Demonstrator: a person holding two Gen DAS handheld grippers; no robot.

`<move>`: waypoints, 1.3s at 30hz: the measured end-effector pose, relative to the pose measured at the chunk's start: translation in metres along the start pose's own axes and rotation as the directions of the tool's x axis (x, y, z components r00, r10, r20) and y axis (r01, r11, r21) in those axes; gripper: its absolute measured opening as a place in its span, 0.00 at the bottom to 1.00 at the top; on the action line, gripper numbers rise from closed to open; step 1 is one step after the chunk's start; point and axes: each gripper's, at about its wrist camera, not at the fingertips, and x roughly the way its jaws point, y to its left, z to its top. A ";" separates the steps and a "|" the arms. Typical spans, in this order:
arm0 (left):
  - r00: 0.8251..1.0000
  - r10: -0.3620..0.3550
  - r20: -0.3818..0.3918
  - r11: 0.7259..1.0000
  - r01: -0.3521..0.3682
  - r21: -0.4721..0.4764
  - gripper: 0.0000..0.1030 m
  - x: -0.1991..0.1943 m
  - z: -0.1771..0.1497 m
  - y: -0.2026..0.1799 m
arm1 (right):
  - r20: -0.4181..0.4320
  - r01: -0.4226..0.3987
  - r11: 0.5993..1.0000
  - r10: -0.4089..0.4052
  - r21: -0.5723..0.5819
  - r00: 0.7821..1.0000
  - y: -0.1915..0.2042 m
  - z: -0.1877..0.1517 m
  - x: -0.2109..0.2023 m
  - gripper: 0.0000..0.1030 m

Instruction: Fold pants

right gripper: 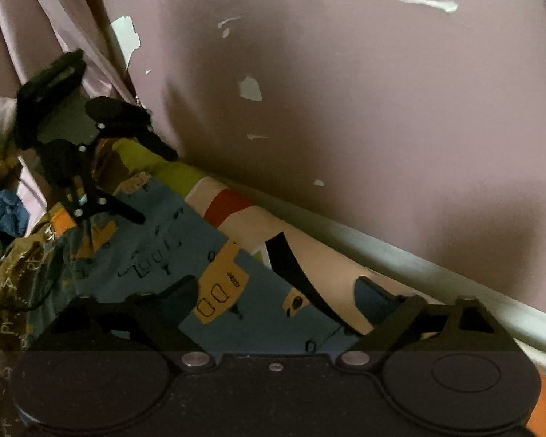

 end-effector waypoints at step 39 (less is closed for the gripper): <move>0.962 0.275 -0.006 0.945 -0.271 -0.184 0.15 -0.030 -0.011 0.012 | -0.009 0.374 0.923 -0.377 -0.092 0.926 0.026 0.008 0.015 0.24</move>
